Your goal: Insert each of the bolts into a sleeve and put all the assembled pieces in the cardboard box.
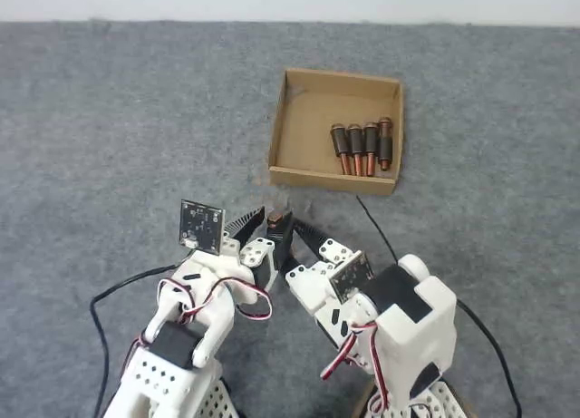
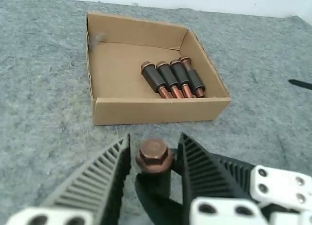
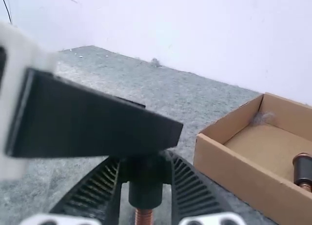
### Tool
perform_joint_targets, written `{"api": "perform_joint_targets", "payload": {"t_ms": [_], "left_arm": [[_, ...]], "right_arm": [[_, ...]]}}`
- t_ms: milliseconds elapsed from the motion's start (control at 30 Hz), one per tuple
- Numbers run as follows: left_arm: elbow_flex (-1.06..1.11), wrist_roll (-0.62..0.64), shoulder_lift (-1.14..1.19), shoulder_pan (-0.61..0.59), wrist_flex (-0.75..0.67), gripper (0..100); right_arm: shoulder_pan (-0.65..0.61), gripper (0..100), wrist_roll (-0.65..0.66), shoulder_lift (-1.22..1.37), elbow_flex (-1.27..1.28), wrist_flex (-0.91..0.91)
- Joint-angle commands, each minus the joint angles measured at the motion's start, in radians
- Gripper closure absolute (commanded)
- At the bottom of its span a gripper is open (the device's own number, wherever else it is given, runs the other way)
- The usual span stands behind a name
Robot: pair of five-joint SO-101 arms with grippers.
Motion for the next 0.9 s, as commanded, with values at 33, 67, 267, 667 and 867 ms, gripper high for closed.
{"api": "perform_joint_targets", "payload": {"t_ms": [33,67,267,667,867], "left_arm": [[-0.041,-0.009,-0.023,-0.002,0.006,85],[-0.048,0.003,-0.044,-0.005,0.006,85],[-0.028,0.061,-0.216,-0.054,0.049,85],[-0.03,0.038,-0.198,-0.327,0.069,85],[-0.022,-0.115,-0.198,-0.431,0.241,98]], "right_arm": [[0.016,99.1,0.009,-0.016,-0.009,-0.027],[0.016,99.1,0.009,-0.016,-0.009,-0.027],[0.016,99.1,0.009,-0.016,-0.011,-0.025],[0.07,99.1,0.011,-0.016,-0.021,-0.03],[0.07,99.1,0.011,-0.016,-0.018,-0.031]]}}
